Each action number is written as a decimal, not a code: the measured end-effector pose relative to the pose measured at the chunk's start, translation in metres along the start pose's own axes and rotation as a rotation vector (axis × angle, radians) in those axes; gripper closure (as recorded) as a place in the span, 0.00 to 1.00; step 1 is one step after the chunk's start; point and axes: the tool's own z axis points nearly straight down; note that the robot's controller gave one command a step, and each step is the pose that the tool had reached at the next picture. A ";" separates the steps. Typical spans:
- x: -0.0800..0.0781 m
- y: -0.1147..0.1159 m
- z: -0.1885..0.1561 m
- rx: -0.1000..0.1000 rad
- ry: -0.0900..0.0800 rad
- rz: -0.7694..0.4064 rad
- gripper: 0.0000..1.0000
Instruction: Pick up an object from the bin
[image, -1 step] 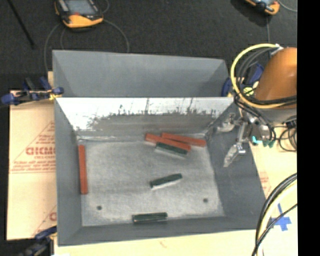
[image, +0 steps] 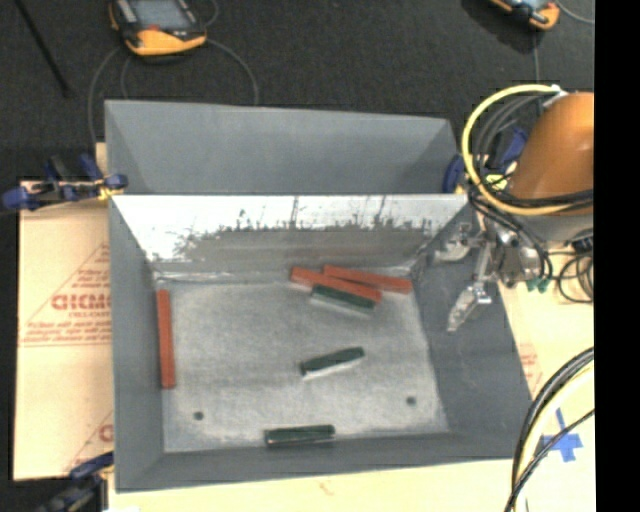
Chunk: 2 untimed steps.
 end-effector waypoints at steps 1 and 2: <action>-0.009 0.028 0.058 0.001 -0.006 0.004 0.00; -0.015 0.040 0.124 0.000 -0.003 -0.059 0.00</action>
Offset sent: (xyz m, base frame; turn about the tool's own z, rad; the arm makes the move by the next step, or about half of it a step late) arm 0.0151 0.0431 -0.1289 -0.0631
